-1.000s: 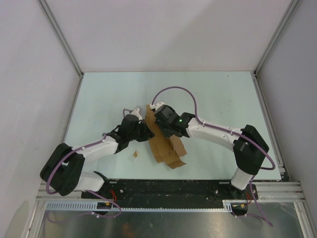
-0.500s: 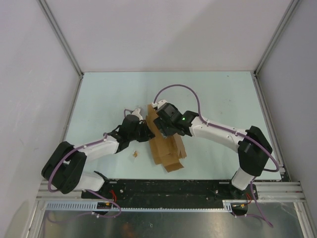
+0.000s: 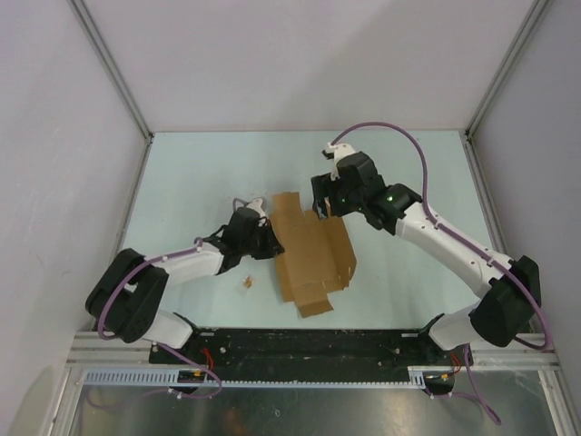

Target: Fold the paper box

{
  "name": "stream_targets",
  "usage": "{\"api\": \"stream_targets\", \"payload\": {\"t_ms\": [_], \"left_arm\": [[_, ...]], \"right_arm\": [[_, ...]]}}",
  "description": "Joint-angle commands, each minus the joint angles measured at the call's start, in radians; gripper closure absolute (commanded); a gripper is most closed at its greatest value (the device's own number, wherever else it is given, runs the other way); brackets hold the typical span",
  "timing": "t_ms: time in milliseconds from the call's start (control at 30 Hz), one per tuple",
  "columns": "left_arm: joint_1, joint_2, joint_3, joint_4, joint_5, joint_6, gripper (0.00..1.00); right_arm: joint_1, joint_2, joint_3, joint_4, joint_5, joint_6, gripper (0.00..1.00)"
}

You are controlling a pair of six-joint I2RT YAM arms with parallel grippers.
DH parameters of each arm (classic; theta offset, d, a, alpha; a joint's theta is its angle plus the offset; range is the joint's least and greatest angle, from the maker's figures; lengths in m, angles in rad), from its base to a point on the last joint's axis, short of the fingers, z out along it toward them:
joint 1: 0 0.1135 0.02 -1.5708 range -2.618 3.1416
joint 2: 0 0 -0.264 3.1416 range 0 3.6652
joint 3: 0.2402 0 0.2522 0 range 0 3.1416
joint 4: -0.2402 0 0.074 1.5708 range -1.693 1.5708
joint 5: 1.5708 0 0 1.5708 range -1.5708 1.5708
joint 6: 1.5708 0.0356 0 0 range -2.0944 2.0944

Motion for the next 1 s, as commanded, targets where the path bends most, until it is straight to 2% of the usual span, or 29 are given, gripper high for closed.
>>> {"api": "stream_targets", "payload": {"t_ms": [0, 133, 200, 300, 400, 433, 533, 633, 967], "left_arm": [[0.018, 0.038, 0.090, -0.056, 0.028, 0.089, 0.83], [0.027, 0.072, 0.151, -0.100, 0.036, 0.125, 0.81], [0.029, 0.089, 0.169, -0.140, 0.038, 0.134, 0.80], [0.030, 0.112, 0.203, -0.174, 0.033, 0.155, 0.78], [0.036, 0.136, 0.248, -0.229, 0.010, 0.192, 0.74], [0.038, 0.142, 0.272, -0.243, 0.003, 0.212, 0.73], [0.042, 0.159, 0.313, -0.301, -0.030, 0.244, 0.71], [0.042, 0.171, 0.335, -0.317, -0.034, 0.251, 0.70], [0.042, 0.204, 0.360, -0.335, -0.014, 0.257, 0.65]], "right_arm": [[-0.036, 0.012, -0.007, -0.013, 0.000, 0.004, 0.26], [-0.036, 0.019, -0.010, 0.011, -0.026, 0.001, 0.31], [-0.033, 0.012, -0.017, 0.036, -0.096, -0.011, 0.34], [-0.029, 0.032, -0.024, 0.060, -0.129, -0.014, 0.45], [-0.032, 0.115, -0.040, 0.056, -0.096, -0.011, 0.64], [-0.032, 0.141, -0.046, 0.057, -0.083, -0.004, 0.78], [-0.035, 0.233, -0.084, 0.103, -0.049, 0.025, 0.92], [-0.041, 0.284, -0.130, 0.157, -0.045, 0.056, 0.95], [-0.035, 0.368, -0.162, 0.180, 0.026, 0.084, 0.97]]}}
